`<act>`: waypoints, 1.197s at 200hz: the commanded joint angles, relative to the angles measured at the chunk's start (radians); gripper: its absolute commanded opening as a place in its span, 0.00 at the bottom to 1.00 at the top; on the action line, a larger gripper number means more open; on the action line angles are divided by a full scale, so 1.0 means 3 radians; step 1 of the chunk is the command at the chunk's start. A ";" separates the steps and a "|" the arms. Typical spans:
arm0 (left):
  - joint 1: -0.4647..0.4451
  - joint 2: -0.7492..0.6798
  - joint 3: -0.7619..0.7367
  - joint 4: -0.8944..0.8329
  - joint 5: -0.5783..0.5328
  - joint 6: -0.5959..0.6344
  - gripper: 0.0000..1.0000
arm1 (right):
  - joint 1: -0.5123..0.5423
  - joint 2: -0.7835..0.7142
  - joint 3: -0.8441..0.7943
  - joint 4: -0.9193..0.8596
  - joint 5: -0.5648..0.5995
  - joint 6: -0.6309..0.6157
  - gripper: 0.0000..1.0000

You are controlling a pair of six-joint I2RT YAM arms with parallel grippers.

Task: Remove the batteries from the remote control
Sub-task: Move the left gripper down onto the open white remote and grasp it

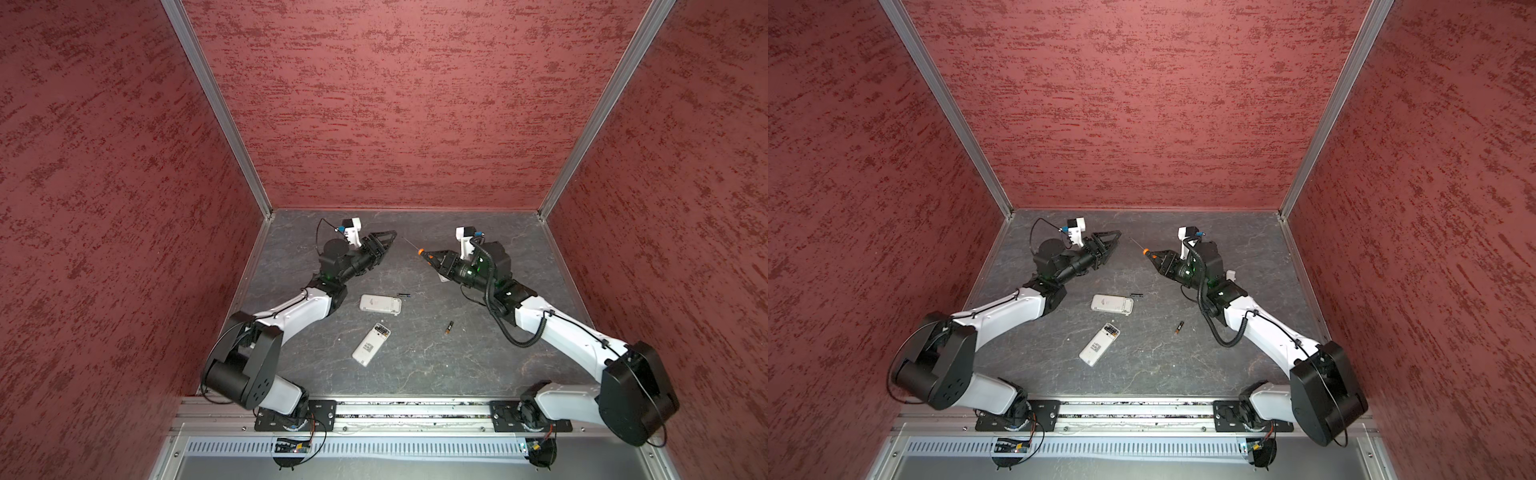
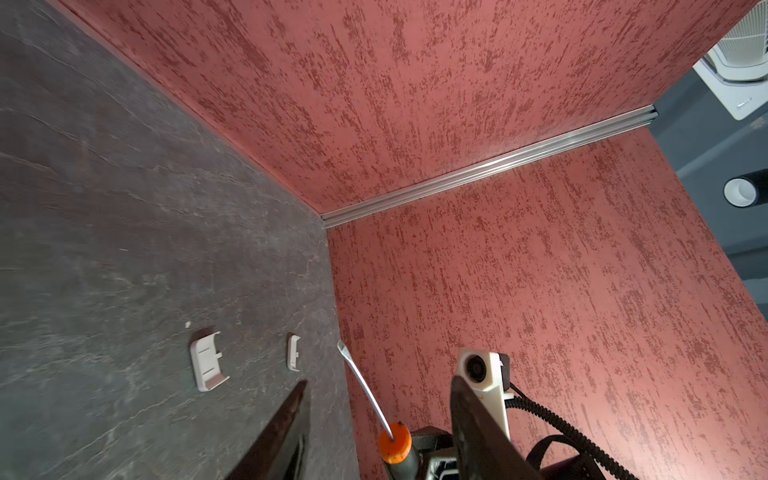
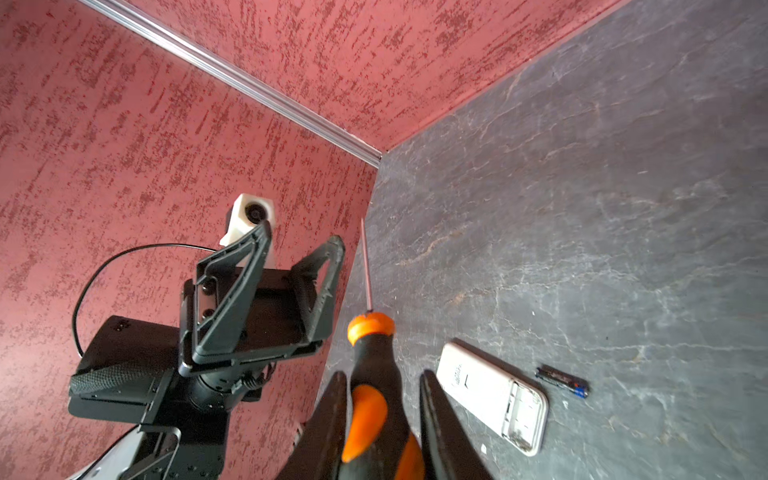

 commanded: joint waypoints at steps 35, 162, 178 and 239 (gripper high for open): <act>0.0637 -0.0694 -0.0263 -0.1626 0.0273 0.0517 0.52 | -0.0023 -0.0301 0.0243 -0.0907 -0.0325 -0.0708 0.00; -0.0330 -0.0822 -0.0620 -0.2995 -0.0508 0.0851 0.54 | 0.0254 -0.0709 0.0089 -0.1922 -0.0539 -0.0553 0.00; -0.0561 -0.0872 -0.0579 -0.3257 -0.0707 0.0972 0.61 | 0.0268 -0.0814 -0.0022 -0.1908 -0.0515 -0.0457 0.00; -0.1426 -0.0879 -0.0294 -0.4419 -0.1781 0.1000 0.77 | 0.0335 -0.0931 -0.0134 -0.1872 -0.0487 -0.0391 0.00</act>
